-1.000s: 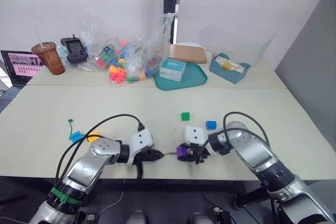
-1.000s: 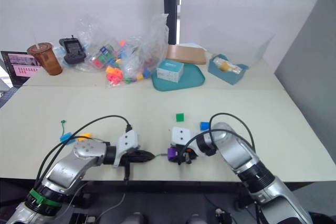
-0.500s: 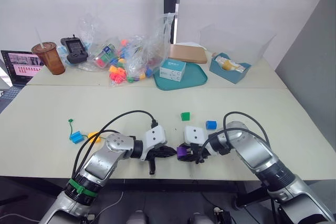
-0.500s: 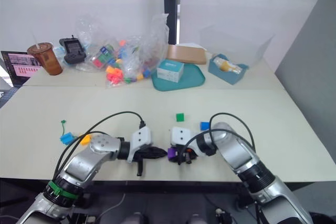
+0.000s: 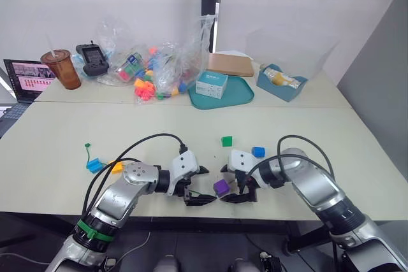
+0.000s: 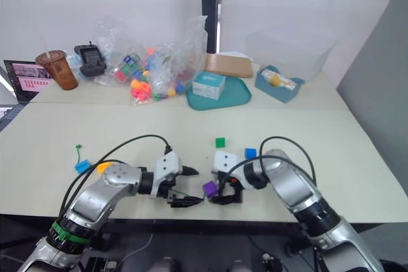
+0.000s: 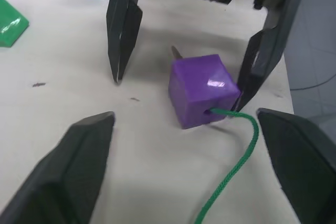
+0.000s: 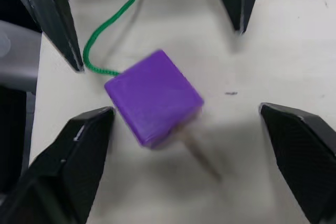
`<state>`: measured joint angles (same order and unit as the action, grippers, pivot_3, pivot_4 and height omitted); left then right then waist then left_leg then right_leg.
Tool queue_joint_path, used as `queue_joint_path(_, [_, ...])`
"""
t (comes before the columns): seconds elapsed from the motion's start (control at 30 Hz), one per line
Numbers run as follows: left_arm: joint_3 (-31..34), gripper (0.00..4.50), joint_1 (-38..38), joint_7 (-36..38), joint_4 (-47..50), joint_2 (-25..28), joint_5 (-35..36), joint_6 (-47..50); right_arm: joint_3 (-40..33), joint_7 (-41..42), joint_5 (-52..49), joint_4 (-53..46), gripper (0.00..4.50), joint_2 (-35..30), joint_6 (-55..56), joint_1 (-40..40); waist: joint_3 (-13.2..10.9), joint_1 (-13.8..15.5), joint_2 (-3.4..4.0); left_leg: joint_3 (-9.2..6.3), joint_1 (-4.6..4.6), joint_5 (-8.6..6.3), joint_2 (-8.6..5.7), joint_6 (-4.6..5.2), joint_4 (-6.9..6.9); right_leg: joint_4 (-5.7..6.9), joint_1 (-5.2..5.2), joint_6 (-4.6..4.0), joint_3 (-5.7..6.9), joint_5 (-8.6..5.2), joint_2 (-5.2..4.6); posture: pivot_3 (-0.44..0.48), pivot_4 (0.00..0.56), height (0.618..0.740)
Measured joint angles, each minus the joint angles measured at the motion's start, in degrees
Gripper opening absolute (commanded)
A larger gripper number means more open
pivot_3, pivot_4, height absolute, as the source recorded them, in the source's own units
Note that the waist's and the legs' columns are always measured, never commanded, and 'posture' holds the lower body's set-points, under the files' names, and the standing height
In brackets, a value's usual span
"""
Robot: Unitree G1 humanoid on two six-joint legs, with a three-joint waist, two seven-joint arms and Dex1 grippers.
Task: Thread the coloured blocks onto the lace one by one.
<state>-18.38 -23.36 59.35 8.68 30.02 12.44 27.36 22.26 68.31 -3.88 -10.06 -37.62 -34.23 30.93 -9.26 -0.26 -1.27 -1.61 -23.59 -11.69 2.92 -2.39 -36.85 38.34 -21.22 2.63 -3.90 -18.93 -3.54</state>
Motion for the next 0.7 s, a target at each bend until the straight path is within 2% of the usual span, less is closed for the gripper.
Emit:
queue_joint_path(0.17, [-3.02, 4.46, -1.96, -0.44, -3.51, -3.06, -2.31, -2.6, -3.66, 0.51, -2.32, -3.01, 4.5, -3.94, -0.55, -0.83, 0.0, -0.08, -0.01, -0.02, -0.03, -0.01, 0.01, 0.02, 0.01, -0.05, -0.02, 0.01, 0.0, 0.01, 0.02, 0.0, 0.15, 0.74])
queue_joint_path(0.47, [-5.03, 4.46, -1.49, -1.97, -3.57, -5.59, -3.44, -2.04, -2.85, 0.17, -2.9, -1.92, 4.5, -5.41, 2.45, -2.1, -0.01, -0.53, -0.01, -0.02, -0.07, -0.01, 0.01, 0.02, 0.0, -0.08, -0.04, 0.02, -0.01, 0.01, 0.03, 0.0, 0.15, 0.74])
queue_joint_path(0.57, [-5.02, 3.68, -1.53, -2.7, -3.67, -5.77, -3.91, -2.08, -2.66, -0.24, -2.41, -0.59, 4.5, -5.08, 2.81, -1.43, -0.01, -0.5, -0.01, -0.02, -0.07, -0.01, 0.01, 0.02, 0.0, -0.08, -0.04, 0.02, -0.01, 0.01, 0.03, 0.0, 0.15, 0.74])
queue_joint_path(0.7, [-5.0, 2.33, -1.75, -2.96, -3.95, -5.9, -4.08, -2.08, -1.91, -0.5, -1.52, 0.18, 4.5, -4.37, 4.23, -0.76, -0.01, -0.49, -0.01, -0.02, -0.08, -0.01, 0.01, 0.02, 0.0, -0.08, -0.04, 0.02, -0.01, 0.01, 0.03, 0.0, 0.15, 0.74])
